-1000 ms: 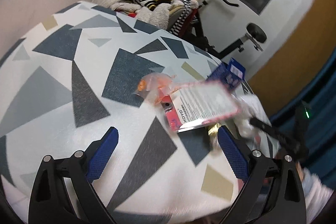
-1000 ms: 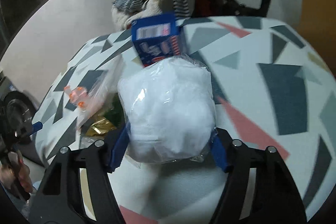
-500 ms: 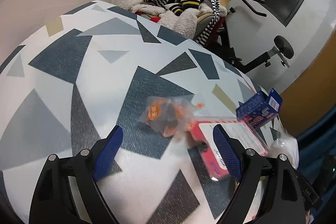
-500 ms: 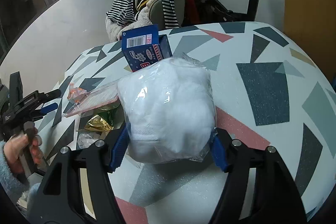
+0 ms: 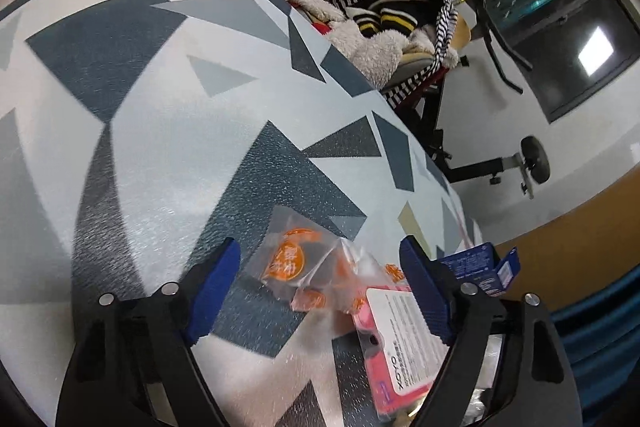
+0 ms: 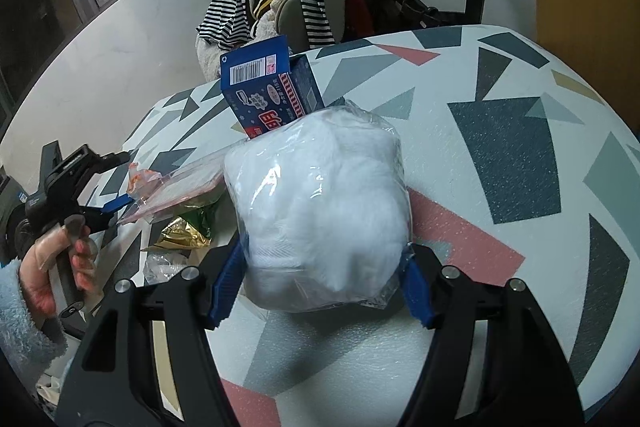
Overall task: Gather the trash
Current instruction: 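Grasp the clear orange-printed wrapper with the left gripper while the right gripper holds the bag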
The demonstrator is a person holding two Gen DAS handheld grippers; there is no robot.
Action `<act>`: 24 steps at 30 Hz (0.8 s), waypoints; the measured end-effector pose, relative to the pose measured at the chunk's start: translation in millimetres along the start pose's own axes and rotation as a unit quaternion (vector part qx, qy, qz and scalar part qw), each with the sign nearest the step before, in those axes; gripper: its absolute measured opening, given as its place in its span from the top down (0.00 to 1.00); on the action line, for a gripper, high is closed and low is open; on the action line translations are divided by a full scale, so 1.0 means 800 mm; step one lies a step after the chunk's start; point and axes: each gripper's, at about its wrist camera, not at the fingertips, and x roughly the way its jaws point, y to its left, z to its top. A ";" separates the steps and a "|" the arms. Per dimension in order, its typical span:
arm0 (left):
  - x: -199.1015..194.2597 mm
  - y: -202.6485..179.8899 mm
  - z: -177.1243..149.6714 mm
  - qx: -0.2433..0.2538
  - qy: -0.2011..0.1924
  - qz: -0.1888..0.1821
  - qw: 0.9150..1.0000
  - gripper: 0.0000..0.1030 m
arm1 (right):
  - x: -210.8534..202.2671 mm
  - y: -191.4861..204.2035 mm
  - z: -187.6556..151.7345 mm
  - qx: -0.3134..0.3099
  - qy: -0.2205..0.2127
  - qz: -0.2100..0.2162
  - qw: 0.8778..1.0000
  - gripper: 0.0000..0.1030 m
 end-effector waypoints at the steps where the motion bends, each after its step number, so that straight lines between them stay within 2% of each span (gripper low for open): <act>1: 0.004 -0.004 0.000 0.008 0.003 0.005 1.000 0.30 | 0.000 0.001 -0.001 -0.001 0.000 0.000 1.000 0.34; 2: 0.007 -0.007 0.000 0.014 0.005 0.010 1.000 0.39 | 0.000 0.001 -0.001 -0.002 0.001 0.000 1.000 0.34; 3: 0.010 -0.010 -0.001 0.022 0.012 0.017 1.000 0.58 | -0.001 0.001 -0.001 -0.004 0.001 -0.001 1.000 0.34; 4: 0.014 -0.012 -0.001 0.027 0.018 0.022 0.999 0.68 | -0.001 0.001 -0.002 -0.005 0.002 -0.001 1.000 0.34; 6: 0.010 -0.016 -0.004 0.044 0.017 0.020 0.999 0.84 | -0.003 0.001 -0.002 -0.002 0.002 0.001 1.000 0.34; 7: 0.007 -0.019 -0.005 0.057 0.014 0.018 0.998 0.87 | -0.005 0.000 -0.002 -0.001 0.001 0.002 1.000 0.34; 8: 0.002 -0.023 -0.007 0.078 0.012 0.019 0.997 0.94 | -0.005 0.000 -0.002 0.001 0.000 0.002 1.000 0.34; 14: -0.029 -0.046 -0.020 0.156 0.011 0.009 0.988 0.96 | -0.015 0.001 -0.004 0.008 -0.005 0.010 1.000 0.34; 21: -0.082 -0.063 -0.046 0.199 0.008 0.007 0.980 0.96 | -0.040 0.015 -0.012 0.002 -0.015 0.023 1.000 0.34; 24: -0.109 -0.071 -0.069 0.226 0.008 0.009 0.974 0.96 | -0.053 0.024 -0.018 -0.003 -0.018 0.029 0.999 0.34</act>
